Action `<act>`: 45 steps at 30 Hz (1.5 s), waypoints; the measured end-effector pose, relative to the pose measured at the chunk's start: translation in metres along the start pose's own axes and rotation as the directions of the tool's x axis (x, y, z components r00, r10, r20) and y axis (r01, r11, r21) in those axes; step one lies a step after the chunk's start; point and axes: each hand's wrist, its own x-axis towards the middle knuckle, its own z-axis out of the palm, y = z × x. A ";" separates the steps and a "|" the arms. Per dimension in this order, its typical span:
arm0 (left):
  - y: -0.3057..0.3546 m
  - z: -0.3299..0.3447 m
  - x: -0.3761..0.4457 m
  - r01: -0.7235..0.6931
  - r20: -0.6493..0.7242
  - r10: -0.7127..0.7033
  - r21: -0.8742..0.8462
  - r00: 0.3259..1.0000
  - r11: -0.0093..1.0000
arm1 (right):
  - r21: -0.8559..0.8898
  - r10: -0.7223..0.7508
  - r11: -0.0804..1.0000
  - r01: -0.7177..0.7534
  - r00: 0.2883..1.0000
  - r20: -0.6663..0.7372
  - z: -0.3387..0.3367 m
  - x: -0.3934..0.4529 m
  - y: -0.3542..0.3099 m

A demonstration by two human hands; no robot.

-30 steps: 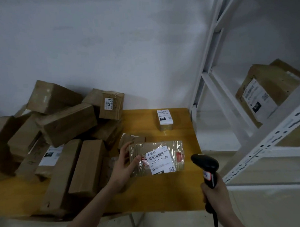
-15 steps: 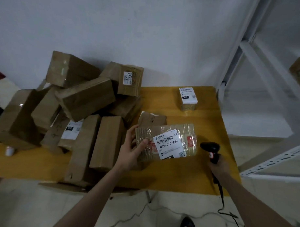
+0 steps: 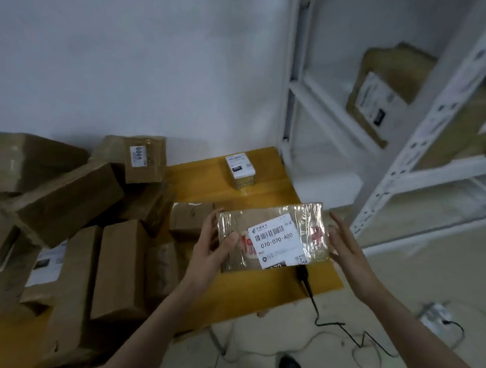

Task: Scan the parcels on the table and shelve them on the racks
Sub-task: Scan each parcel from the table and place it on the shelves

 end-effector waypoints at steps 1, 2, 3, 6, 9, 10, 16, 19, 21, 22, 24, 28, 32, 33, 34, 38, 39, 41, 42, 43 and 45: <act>0.006 0.018 0.000 -0.008 0.041 0.009 -0.021 0.999 1.000 | 0.080 -0.002 0.997 -0.001 0.999 0.033 -0.017 -0.012 -0.011; 0.013 0.037 -0.002 -0.011 0.074 0.014 -0.041 0.997 0.999 | 0.123 0.000 0.992 -0.006 0.999 0.044 -0.035 -0.024 -0.023; 0.020 0.056 -0.004 -0.008 0.109 0.013 -0.045 0.994 0.999 | 0.144 0.001 0.990 -0.007 0.999 0.043 -0.054 -0.037 -0.031; 0.039 0.108 -0.011 -0.027 0.249 0.031 -0.018 0.968 0.999 | 0.222 -0.015 0.975 0.011 1.000 0.016 -0.107 -0.085 -0.057; 0.053 0.165 -0.023 -0.056 0.384 0.049 0.007 0.922 0.998 | 0.184 -0.048 0.982 0.047 0.999 0.001 -0.154 -0.140 -0.071; 0.055 0.187 -0.025 -0.063 0.417 0.050 0.017 0.908 0.998 | 0.177 -0.053 0.983 0.055 0.998 -0.015 -0.172 -0.156 -0.072; 0.072 0.348 -0.046 -0.077 0.582 0.044 0.032 0.812 0.997 | 0.229 -0.025 0.969 0.093 0.959 -0.282 -0.298 -0.229 -0.069; 0.080 0.434 -0.061 -0.107 0.629 0.063 0.032 0.775 0.994 | 0.197 -0.034 0.973 0.117 0.924 -0.381 -0.367 -0.262 -0.066; 0.085 0.486 -0.069 -0.118 0.660 0.061 0.043 0.749 0.992 | 0.179 -0.037 0.975 0.131 0.893 -0.449 -0.410 -0.282 -0.061; 0.084 0.511 -0.071 -0.123 0.667 0.067 0.038 0.742 0.992 | 0.175 -0.039 0.974 0.140 0.874 -0.483 -0.429 -0.290 -0.059; 0.084 0.547 -0.075 -0.152 0.664 0.094 0.030 0.742 0.988 | 0.159 -0.048 0.974 0.159 0.837 -0.545 -0.456 -0.297 -0.058; 0.087 0.611 -0.076 -0.238 0.655 0.156 0.038 0.739 0.970 | 0.093 -0.080 0.978 0.187 0.749 -0.658 -0.507 -0.298 -0.057; 0.095 0.657 -0.046 -0.297 0.631 0.191 0.066 0.752 0.953 | 0.070 -0.109 0.972 0.225 0.693 -0.713 -0.543 -0.271 -0.060; 0.097 0.668 -0.036 -0.310 0.624 0.203 0.067 0.755 0.948 | 0.069 -0.113 0.970 0.232 0.686 -0.719 -0.551 -0.262 -0.061; 0.097 0.679 -0.024 -0.324 0.614 0.213 0.074 0.760 0.943 | 0.070 -0.115 0.969 0.238 0.680 -0.724 -0.559 -0.251 -0.064; 0.100 0.718 0.032 -0.366 0.572 0.256 0.083 0.779 0.927 | 0.040 -0.139 0.970 0.242 0.677 -0.722 -0.597 -0.195 -0.072; 0.102 0.727 0.048 -0.370 0.559 0.261 0.089 0.787 0.925 | 0.024 -0.155 0.969 0.247 0.680 -0.716 -0.607 -0.179 -0.076; 0.107 0.742 0.079 -0.381 0.531 0.266 0.118 0.804 0.917 | 0.003 -0.174 0.969 0.247 0.690 -0.702 -0.627 -0.145 -0.085; 0.109 0.748 0.094 -0.383 0.515 0.264 0.139 0.816 0.913 | -0.008 -0.184 0.969 0.246 0.701 -0.689 -0.637 -0.127 -0.090; 0.111 0.754 0.108 -0.382 0.498 0.260 0.159 0.827 0.910 | -0.033 -0.203 0.969 0.245 0.709 -0.675 -0.646 -0.109 -0.094; 0.114 0.765 0.138 -0.378 0.474 0.249 0.197 0.845 0.905 | -0.115 -0.260 0.962 0.246 0.714 -0.650 -0.662 -0.073 -0.100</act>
